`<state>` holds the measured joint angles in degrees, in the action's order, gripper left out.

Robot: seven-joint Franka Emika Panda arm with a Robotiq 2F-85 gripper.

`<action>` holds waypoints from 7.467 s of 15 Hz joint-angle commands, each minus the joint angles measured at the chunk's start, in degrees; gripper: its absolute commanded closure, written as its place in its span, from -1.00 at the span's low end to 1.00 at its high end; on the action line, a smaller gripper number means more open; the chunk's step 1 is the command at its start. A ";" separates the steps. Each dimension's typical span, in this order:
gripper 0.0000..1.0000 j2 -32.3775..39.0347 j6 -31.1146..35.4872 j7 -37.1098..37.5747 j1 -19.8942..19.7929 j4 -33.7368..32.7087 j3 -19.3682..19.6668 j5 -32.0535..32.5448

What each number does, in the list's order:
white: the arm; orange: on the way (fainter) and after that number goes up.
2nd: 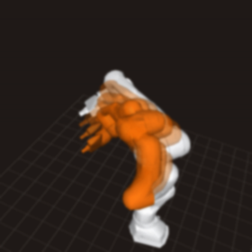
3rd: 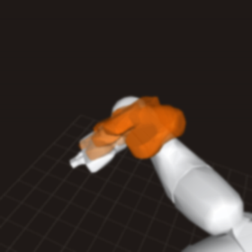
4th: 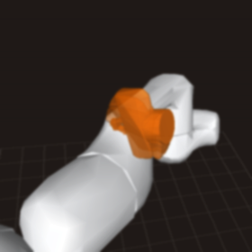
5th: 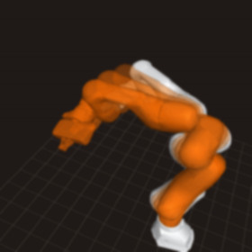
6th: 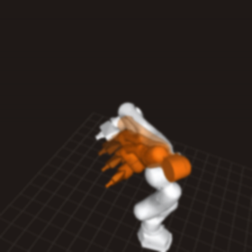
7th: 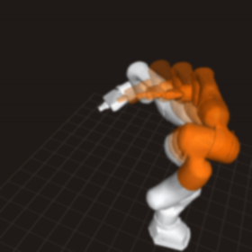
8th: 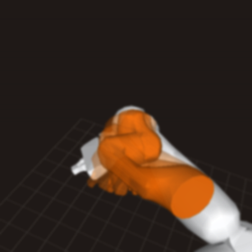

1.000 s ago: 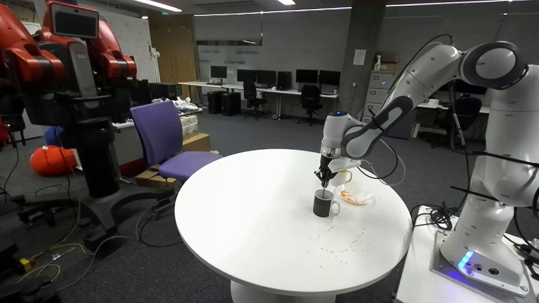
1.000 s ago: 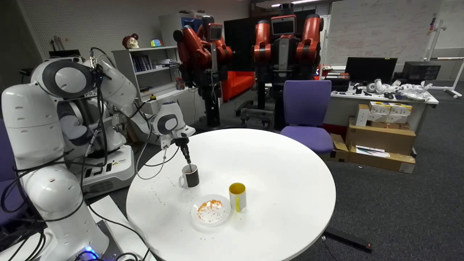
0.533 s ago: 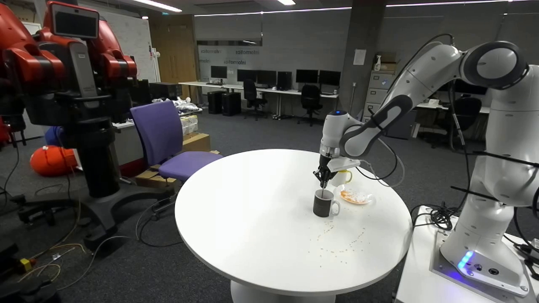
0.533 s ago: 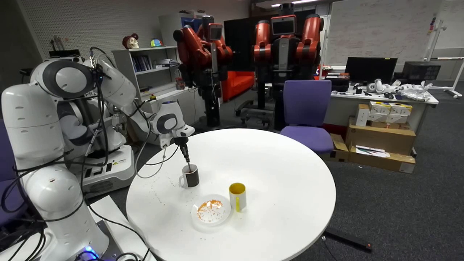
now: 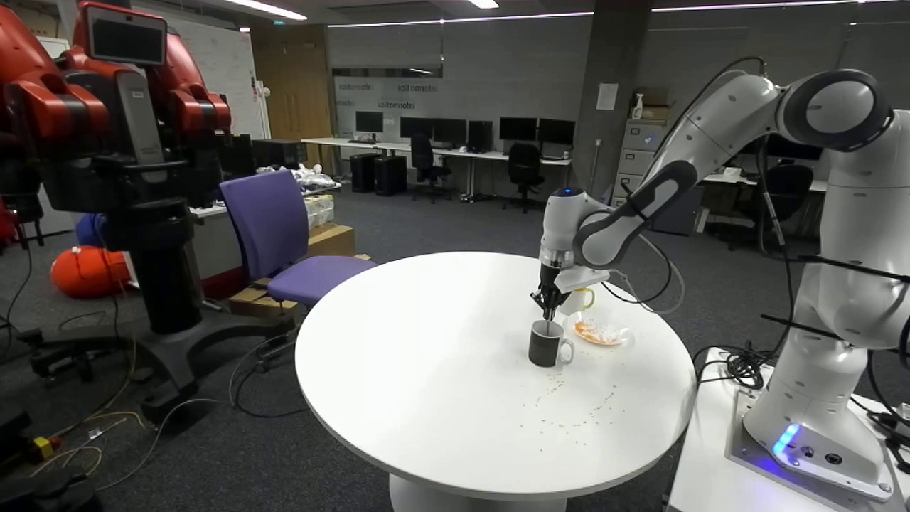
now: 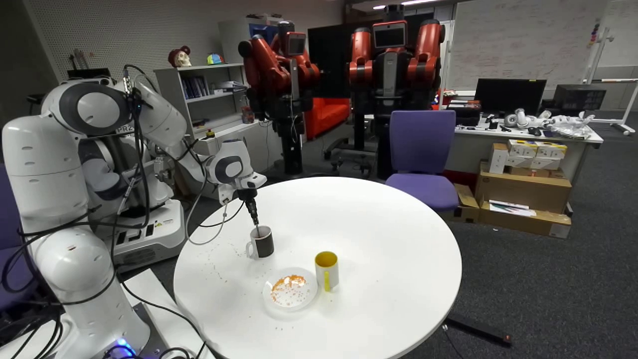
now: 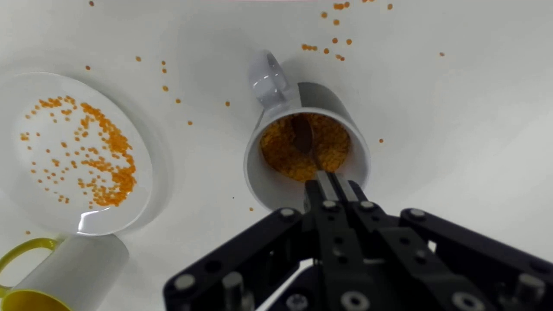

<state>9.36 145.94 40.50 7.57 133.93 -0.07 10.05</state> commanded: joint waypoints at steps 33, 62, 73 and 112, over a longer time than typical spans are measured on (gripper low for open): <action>0.99 0.23 2.78 2.32 0.06 -1.56 0.14 2.60; 0.99 2.05 0.45 -3.56 1.47 -3.12 1.82 5.18; 0.99 2.14 1.99 -5.88 1.14 -2.87 1.08 1.54; 0.99 2.40 -8.97 -11.41 0.79 -5.08 -0.19 4.88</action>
<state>11.71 138.75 31.04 8.34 129.65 0.22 16.20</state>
